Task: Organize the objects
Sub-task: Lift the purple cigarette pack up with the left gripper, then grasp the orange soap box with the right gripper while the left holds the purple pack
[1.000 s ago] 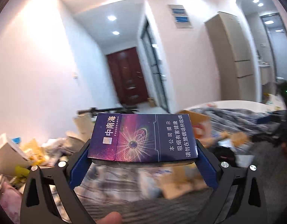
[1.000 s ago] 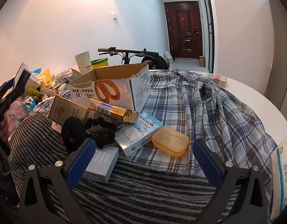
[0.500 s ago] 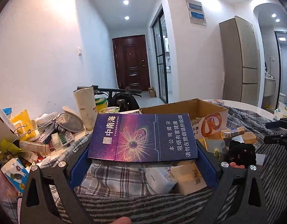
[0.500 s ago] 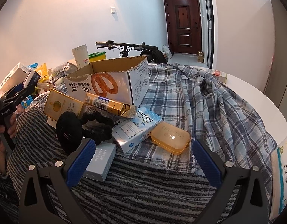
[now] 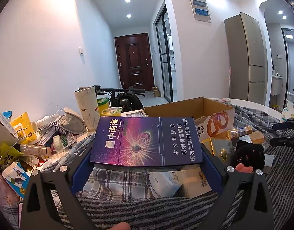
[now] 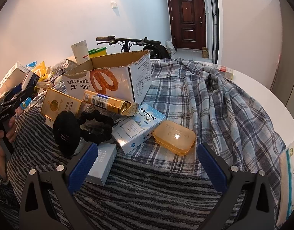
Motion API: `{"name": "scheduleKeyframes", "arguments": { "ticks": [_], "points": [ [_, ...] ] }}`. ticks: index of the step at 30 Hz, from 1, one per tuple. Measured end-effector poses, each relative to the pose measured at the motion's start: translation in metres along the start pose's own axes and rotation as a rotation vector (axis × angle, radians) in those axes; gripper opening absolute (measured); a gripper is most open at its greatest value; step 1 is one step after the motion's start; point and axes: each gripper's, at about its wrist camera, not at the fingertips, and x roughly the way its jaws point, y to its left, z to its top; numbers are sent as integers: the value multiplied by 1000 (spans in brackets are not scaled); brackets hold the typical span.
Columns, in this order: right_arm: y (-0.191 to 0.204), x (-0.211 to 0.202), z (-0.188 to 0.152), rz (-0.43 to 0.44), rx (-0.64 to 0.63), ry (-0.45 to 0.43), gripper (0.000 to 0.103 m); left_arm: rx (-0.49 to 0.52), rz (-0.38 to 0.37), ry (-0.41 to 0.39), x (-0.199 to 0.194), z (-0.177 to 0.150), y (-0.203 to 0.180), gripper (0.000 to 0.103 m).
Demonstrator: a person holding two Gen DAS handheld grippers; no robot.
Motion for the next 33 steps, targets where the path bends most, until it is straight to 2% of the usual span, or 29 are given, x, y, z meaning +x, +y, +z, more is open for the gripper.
{"name": "scheduleKeyframes", "arguments": {
  "ticks": [6, 13, 17, 21, 24, 28, 33],
  "points": [
    [4, 6, 6, 55, -27, 61, 103, 13, -2, -3, -1, 1, -3, 100],
    [13, 1, 37, 13, -193, 66, 103, -26, -26, 14, 3, 0, 5, 100],
    [2, 13, 47, -29, -227, 68, 103, -62, -34, 42, 7, -1, 12, 100],
    [-11, 45, 44, -11, -219, 161, 103, -68, -34, 39, 6, -2, 13, 100],
    [-18, 55, 44, 40, -194, 187, 95, -64, -34, 35, 6, -3, 12, 100],
    [-22, 68, 39, 20, -182, 237, 79, -61, -32, 37, 6, -2, 11, 100],
    [-23, 67, 37, 24, -175, 226, 70, -66, -33, 37, 6, -2, 9, 100]
  ]
}}
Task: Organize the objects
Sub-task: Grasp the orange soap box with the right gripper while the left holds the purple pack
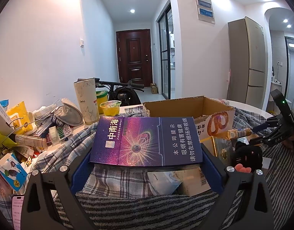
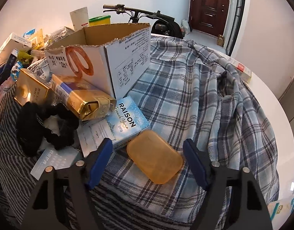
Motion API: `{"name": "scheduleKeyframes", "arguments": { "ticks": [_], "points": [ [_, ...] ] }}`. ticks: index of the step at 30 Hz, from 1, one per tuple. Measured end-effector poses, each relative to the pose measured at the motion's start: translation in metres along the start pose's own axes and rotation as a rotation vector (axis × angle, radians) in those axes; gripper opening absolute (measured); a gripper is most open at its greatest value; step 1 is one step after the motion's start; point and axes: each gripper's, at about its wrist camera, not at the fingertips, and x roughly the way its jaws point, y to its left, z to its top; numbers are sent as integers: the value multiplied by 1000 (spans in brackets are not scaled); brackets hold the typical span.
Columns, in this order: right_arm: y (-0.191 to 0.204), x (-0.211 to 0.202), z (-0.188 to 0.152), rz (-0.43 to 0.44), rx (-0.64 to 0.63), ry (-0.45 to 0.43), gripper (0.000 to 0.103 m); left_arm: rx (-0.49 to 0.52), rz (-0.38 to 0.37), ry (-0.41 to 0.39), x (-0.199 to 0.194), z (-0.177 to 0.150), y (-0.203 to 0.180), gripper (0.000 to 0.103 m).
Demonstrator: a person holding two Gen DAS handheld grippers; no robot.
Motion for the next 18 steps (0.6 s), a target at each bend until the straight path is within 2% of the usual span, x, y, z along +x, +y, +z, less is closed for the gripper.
{"name": "scheduleKeyframes", "arguments": {
  "ticks": [2, 5, 10, 18],
  "points": [
    [-2, 1, -2, 3, 8, 10, 64, 1, 0, -1, 0, 0, 0, 100],
    [-3, 0, -2, -3, 18, 10, 60, 2, 0, -2, 0, 0, 0, 100],
    [-2, 9, -3, -20, 13, 62, 59, -2, -1, -9, -1, 0, 2, 100],
    [3, 13, -4, -59, -17, 88, 56, 8, -1, -7, -2, -1, 1, 100]
  ]
}}
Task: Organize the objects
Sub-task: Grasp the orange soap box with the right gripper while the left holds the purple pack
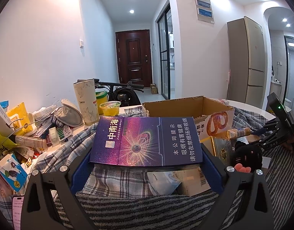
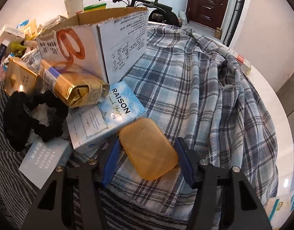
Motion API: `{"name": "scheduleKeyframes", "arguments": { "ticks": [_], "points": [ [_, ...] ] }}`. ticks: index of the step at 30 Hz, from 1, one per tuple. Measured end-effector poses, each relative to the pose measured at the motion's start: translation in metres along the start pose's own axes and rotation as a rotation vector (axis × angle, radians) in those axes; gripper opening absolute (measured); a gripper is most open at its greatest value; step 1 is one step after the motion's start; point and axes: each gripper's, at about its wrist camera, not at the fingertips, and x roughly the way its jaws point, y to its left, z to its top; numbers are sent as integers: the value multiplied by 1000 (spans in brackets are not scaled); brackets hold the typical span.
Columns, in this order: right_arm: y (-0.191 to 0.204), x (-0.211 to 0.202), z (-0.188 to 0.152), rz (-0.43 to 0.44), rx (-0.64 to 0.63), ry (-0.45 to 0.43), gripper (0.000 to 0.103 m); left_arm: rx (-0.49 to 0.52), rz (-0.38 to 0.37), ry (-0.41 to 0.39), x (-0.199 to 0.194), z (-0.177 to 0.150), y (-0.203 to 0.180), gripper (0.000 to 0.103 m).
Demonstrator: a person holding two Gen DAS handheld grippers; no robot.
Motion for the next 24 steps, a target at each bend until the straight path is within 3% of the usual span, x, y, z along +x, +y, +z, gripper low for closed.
{"name": "scheduleKeyframes", "arguments": {
  "ticks": [5, 13, 24],
  "points": [
    [0, -2, -1, -11, 1, -10, 51, 7, -11, 10, 2, 0, -2, 100],
    [15, -30, -7, -161, -36, -154, 47, -31, -13, 13, 2, 0, 5, 100],
    [16, -40, -6, -136, -44, -218, 43, -32, -10, 21, 2, 0, 4, 100]
  ]
}}
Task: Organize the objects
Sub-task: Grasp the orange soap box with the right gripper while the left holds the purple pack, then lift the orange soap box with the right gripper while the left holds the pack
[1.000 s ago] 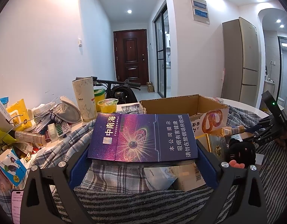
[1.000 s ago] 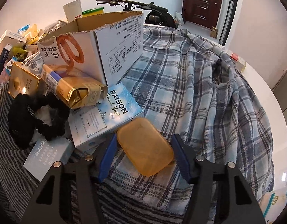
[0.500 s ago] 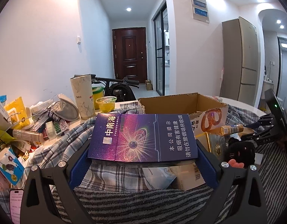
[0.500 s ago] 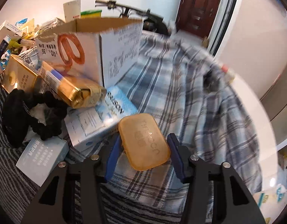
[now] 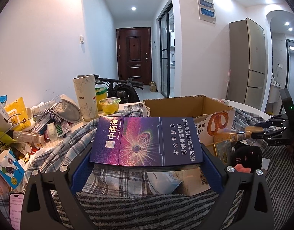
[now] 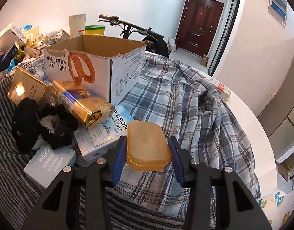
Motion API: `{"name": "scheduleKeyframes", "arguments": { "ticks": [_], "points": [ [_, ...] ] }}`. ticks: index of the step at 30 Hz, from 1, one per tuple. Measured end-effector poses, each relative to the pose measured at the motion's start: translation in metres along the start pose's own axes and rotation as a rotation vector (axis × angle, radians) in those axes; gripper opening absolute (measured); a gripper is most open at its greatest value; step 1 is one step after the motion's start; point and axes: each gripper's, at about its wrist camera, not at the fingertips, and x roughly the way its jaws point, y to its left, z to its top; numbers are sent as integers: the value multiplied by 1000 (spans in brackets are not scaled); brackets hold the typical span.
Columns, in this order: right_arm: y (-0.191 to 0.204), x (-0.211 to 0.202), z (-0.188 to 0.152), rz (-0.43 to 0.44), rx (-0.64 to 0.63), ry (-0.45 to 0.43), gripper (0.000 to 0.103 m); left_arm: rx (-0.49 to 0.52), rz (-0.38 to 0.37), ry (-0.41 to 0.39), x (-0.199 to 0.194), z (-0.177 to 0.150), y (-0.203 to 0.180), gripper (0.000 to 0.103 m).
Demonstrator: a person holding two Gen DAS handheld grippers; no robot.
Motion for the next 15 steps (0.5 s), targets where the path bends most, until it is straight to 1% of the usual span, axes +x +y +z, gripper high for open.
{"name": "scheduleKeyframes", "arguments": {
  "ticks": [6, 11, 15],
  "points": [
    [2, -10, 0, -21, -6, -42, 43, -1, 0, 0, 0, 0, 0, 100],
    [11, -28, 1, -61, -39, -123, 42, -1, 0, 0, 0, 0, 0, 100],
    [8, -38, 2, -72, -28, -171, 42, -5, 2, -1, -1, -1, -1, 100]
  ]
}}
